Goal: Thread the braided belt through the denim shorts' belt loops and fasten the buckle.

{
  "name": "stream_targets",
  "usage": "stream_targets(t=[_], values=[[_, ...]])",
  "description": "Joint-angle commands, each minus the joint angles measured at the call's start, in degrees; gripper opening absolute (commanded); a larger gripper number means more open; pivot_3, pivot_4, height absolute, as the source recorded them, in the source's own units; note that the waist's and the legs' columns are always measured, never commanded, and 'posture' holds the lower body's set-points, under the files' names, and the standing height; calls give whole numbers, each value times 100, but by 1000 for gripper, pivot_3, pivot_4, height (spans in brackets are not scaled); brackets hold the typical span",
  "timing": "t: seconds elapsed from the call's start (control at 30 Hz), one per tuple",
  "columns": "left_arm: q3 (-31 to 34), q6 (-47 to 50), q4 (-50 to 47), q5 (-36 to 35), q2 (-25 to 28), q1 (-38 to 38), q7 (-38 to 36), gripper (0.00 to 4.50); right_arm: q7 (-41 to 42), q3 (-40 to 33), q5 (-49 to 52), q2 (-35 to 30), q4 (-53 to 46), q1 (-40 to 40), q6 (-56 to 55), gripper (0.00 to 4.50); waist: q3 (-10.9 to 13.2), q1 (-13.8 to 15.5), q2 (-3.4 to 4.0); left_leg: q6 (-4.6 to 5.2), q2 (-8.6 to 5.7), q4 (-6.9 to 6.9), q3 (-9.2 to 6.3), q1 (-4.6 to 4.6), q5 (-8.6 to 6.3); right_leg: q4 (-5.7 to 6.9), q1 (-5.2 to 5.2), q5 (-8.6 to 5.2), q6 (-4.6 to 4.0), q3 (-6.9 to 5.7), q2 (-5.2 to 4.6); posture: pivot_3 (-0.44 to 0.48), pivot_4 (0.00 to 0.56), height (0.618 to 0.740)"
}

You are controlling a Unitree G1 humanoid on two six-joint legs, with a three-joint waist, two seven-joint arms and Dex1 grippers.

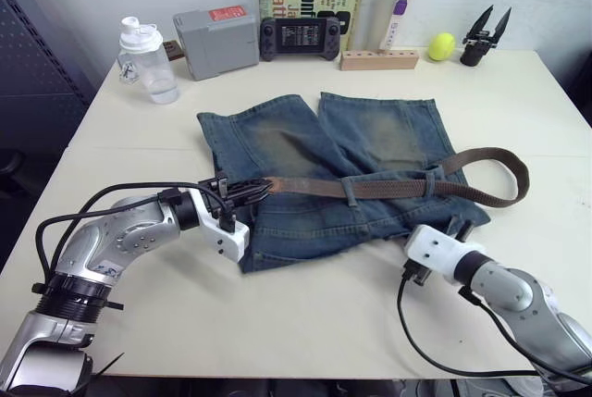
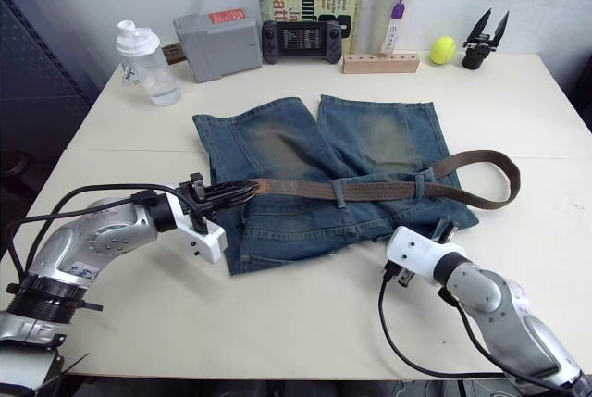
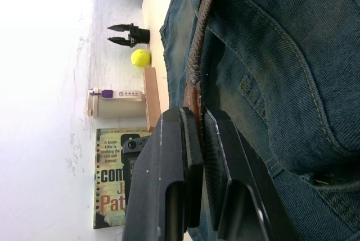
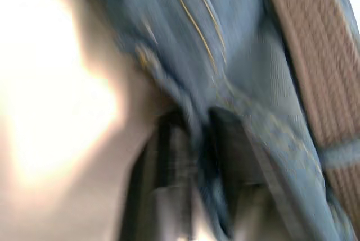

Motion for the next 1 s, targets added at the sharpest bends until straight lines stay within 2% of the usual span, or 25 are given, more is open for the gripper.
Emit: stream_targets(t=[0.03, 0.2, 0.43, 0.53, 0.7, 0.8, 0.83, 0.87, 0.9, 0.97, 1.0], values=[[77, -46, -196, -135, -29, -73, 42, 0, -242, -799, -364, -179, 550, 98, 281, 49, 0, 16, 1, 0, -1, 0, 0, -1, 0, 0, 0, 0, 0, -1, 0, 0, 150, 731], [28, -207, -185, -226, -25, -61, 1, 0, -382, -1349, -599, -389, 1191, 84, 272, 49, 1, 52, 2, 0, -4, 0, 6, -3, 0, -1, 1, 0, 0, -3, -8, 0, 150, 731], [-89, -418, -237, -503, -51, -28, -172, 0, -443, -1390, -812, -296, 1557, -185, 450, 49, 4, 0, 9, -1, -2, -1, 9, -3, 1, 0, 0, 0, 0, -6, -3, 0, 150, 731], [-143, -476, -262, -629, -63, -8, -241, 0, -333, -1279, -816, -240, 1430, -156, 398, 49, 5, 6, 9, -1, -2, -1, 9, -4, 0, 0, 0, 0, 0, -8, -3, 0, 150, 731], [-172, -526, -219, -692, -121, -40, -322, 0, 97, -1743, -174, 90, 543, -70, 774, 49, 4, -3, 10, -1, -1, -1, 9, -4, 1, 1, 0, 0, 0, -7, -1, 0, 150, 731], [-189, -553, -187, -698, -149, -63, -343, 0, 339, -2062, 46, 155, 63, -101, 1352, 1001, 6, -10, 14, -1, 1, -1, 6, -4, 1, 2, -2, 0, 0, -5, 2, 0, 150, 731], [-197, -566, -175, -706, -162, -72, -352, 0, 459, -2168, 148, 141, -66, -115, 1606, 1788, 6, -9, 14, -1, 1, -1, 5, -3, 1, 1, -3, 0, 0, -4, 3, 0, 150, 731], [-205, -577, -161, -701, -178, -85, -356, 0, 568, -2311, 242, 106, -174, -141, 1818, 2299, 6, -7, 14, -1, 2, -1, 5, -3, 1, 1, -2, 0, 0, -4, 4, 0, 150, 731], [-212, -590, -147, -699, -192, -98, -361, 0, 713, -2453, 371, 54, -277, -167, 2035, 2496, 6, -7, 14, -1, 1, -1, 5, -3, 1, 1, -2, 0, 0, -3, 4, 0, 150, 731], [-229, -610, -103, -687, -230, -144, -366, 0, 1187, -2870, 680, -256, -445, -233, 2430, 3571, 7, -1, 16, -1, 0, 0, 5, -3, 1, 2, -3, 0, 0, -1, 2, 0, 150, 731], [-232, -623, -83, -683, -244, -163, -368, 0, 1447, -3062, 849, -422, -517, -250, 2600, 3872, 7, 1, 17, -1, -1, 0, 4, -3, 1, 1, -2, 0, 0, 0, 1, 0, 150, 731]])
